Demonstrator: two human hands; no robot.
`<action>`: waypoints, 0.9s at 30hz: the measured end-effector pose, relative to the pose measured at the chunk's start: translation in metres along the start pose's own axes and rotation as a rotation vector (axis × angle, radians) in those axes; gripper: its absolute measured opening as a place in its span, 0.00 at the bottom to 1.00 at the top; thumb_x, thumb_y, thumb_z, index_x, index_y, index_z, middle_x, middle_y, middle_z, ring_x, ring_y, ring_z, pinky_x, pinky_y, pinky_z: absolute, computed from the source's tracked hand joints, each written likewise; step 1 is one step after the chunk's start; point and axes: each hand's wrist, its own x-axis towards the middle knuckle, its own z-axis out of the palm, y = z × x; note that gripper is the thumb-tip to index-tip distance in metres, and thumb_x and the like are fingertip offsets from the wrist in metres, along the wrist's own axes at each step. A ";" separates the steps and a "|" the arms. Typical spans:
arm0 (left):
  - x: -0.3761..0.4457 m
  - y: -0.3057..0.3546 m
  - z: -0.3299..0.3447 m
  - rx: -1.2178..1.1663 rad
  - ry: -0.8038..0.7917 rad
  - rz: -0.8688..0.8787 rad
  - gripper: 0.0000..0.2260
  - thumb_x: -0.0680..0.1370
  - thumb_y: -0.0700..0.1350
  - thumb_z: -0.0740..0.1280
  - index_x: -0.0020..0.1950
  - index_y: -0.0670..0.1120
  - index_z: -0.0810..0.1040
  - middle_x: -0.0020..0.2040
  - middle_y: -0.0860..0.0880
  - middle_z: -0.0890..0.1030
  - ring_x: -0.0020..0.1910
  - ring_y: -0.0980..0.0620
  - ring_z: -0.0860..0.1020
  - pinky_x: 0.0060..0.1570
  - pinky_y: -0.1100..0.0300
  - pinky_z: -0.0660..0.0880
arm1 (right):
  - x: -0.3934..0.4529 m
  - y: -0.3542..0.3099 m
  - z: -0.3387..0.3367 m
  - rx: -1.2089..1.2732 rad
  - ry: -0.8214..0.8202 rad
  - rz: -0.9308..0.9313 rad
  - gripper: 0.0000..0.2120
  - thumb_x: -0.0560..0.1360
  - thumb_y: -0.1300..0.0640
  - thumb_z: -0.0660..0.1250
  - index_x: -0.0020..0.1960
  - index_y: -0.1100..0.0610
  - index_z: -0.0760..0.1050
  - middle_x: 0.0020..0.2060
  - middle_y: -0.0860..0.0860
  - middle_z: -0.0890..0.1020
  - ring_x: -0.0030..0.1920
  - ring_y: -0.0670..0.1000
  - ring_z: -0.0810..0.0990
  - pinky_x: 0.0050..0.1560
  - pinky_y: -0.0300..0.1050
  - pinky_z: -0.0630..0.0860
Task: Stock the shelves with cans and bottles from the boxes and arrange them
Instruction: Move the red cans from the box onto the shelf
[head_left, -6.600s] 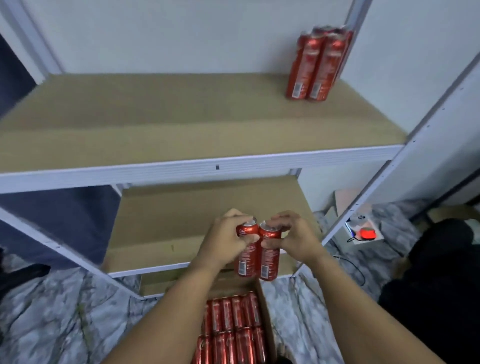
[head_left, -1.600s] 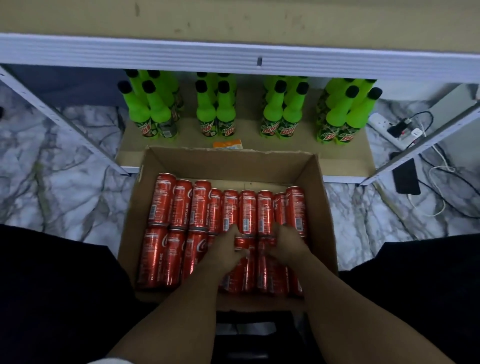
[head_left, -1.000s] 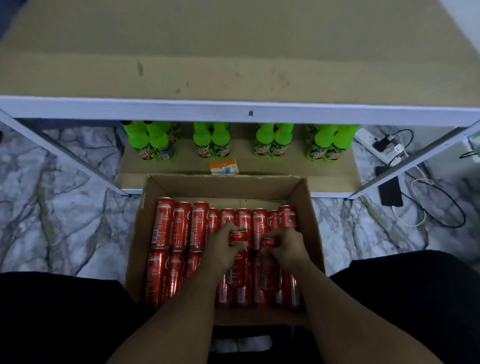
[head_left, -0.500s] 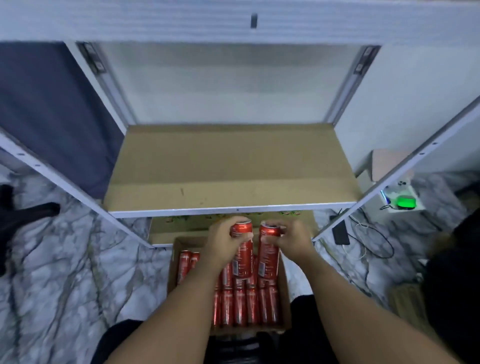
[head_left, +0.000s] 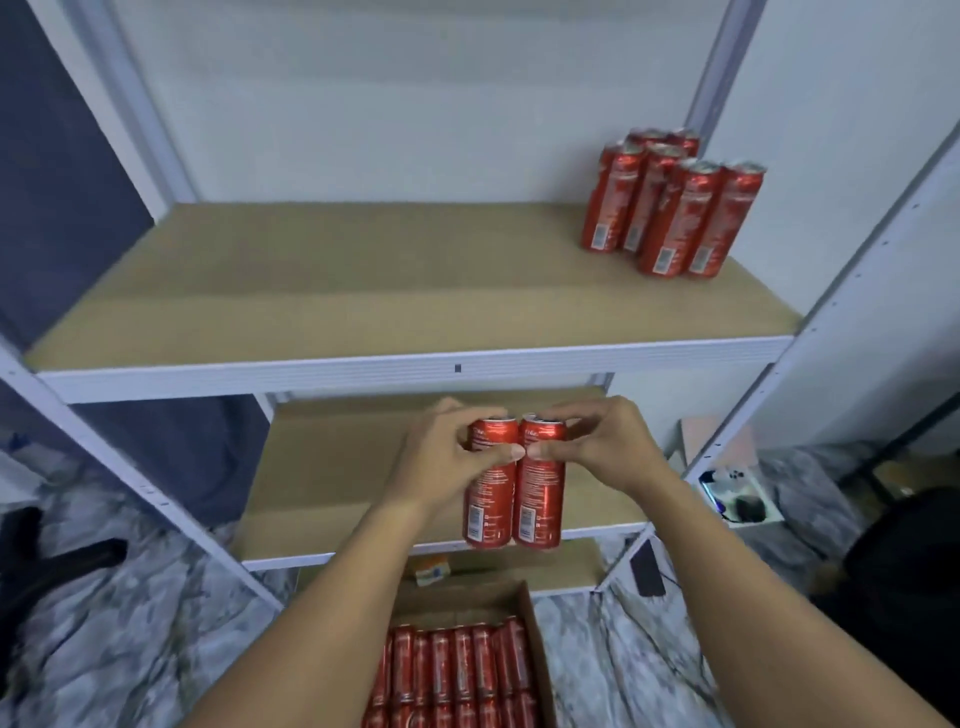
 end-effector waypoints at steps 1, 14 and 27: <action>0.006 0.015 -0.006 0.013 0.024 0.035 0.22 0.68 0.62 0.79 0.61 0.61 0.83 0.54 0.58 0.79 0.54 0.56 0.80 0.57 0.49 0.81 | 0.005 -0.013 -0.009 -0.014 0.017 -0.034 0.21 0.60 0.56 0.84 0.52 0.56 0.87 0.45 0.47 0.88 0.45 0.49 0.86 0.47 0.44 0.83; 0.094 0.147 -0.061 0.070 0.220 0.365 0.22 0.67 0.55 0.83 0.60 0.58 0.85 0.52 0.56 0.82 0.46 0.60 0.81 0.51 0.65 0.77 | 0.071 -0.137 -0.094 -0.063 0.184 -0.387 0.24 0.60 0.54 0.83 0.54 0.57 0.86 0.50 0.47 0.87 0.51 0.44 0.85 0.56 0.42 0.81; 0.167 0.124 -0.048 0.132 0.370 0.371 0.27 0.67 0.53 0.82 0.65 0.52 0.83 0.59 0.52 0.81 0.56 0.56 0.81 0.54 0.75 0.73 | 0.149 -0.099 -0.086 -0.098 0.295 -0.470 0.21 0.65 0.58 0.82 0.57 0.58 0.85 0.59 0.48 0.82 0.60 0.41 0.80 0.57 0.38 0.80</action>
